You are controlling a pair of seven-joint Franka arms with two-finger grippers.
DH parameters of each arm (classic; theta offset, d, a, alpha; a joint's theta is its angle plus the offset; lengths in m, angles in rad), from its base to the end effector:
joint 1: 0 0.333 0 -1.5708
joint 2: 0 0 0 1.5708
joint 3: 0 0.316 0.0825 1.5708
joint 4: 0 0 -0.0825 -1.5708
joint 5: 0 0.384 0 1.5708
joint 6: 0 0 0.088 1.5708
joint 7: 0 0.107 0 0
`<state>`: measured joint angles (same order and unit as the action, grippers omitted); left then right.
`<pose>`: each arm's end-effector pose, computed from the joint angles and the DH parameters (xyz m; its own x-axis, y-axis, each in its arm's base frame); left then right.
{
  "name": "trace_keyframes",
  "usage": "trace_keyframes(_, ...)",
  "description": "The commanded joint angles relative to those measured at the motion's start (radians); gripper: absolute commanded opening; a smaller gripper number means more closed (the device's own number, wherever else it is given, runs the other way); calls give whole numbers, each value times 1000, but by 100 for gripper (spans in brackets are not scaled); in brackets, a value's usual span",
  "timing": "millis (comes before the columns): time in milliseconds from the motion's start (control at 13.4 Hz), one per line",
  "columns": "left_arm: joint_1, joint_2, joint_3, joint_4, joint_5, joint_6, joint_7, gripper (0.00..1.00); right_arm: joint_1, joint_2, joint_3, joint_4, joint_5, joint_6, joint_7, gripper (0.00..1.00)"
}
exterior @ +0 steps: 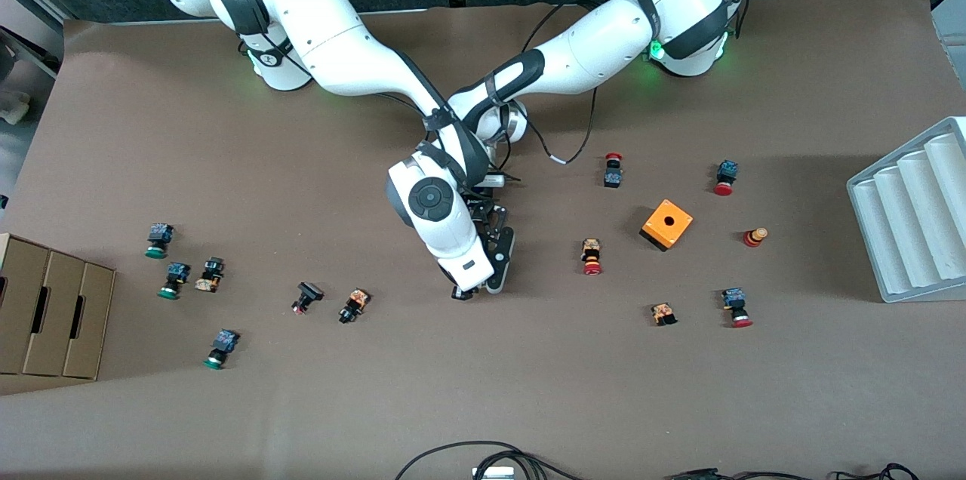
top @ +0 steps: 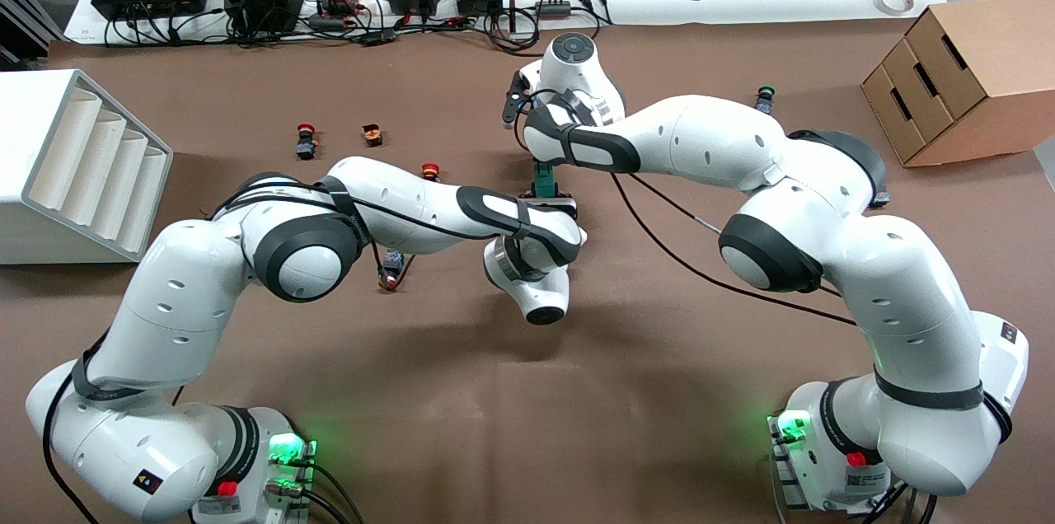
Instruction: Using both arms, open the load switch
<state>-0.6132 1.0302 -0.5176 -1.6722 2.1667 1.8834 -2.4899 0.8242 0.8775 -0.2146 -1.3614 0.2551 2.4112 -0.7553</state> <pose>0.3647 -0.5498 0.0651 0.3461 0.0260 0.9378 -0.0294 -0.9988 0.0385 0.5953 0.4644 0.2181 0.2719 0.9478 0.1664 0.9511 -0.2911 0.1036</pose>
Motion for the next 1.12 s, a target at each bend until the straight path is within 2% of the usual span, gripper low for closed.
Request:
trace_keyframes(0, -3, 13, 18, 12, 7, -20, -14, 51, 24, -6, 3, -11, 33, -20, 16, 32)
trace_keyframes(1042, -3, 11, 18, 11, 5, -20, -14, 52, 35, -34, 4, -45, 33, -32, 19, 28)
